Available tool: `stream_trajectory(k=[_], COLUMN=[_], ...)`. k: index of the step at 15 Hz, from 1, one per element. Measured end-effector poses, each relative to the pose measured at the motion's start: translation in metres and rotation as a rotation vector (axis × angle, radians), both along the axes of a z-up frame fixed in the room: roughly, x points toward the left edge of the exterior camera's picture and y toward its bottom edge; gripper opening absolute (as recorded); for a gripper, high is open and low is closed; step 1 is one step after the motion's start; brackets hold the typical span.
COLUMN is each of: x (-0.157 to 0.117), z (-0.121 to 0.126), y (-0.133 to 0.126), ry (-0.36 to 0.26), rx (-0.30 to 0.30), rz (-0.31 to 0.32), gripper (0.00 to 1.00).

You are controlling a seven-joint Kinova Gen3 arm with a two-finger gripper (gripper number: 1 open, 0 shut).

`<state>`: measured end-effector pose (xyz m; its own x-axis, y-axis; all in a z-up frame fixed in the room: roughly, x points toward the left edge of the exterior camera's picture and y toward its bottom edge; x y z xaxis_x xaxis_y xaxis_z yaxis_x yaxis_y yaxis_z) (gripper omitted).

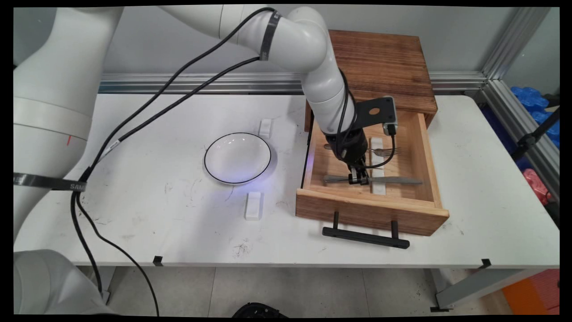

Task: Place the picked object into the drawer

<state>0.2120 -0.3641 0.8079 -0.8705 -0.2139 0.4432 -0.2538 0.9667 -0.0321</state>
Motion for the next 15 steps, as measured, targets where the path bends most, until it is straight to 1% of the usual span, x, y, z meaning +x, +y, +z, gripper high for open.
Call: stream_trajectory(k=[7,8,15], x=[0.001,0.0013,0.0048], z=[-0.0012,-0.0012,0.0004], y=[0.0014,0.0012,-0.0001], ry=[0.005,0.006,0.01], rx=[0.002,0.001,-0.005], rz=[0.003,0.004,0.011], gripper=[0.0,1.0,1.0])
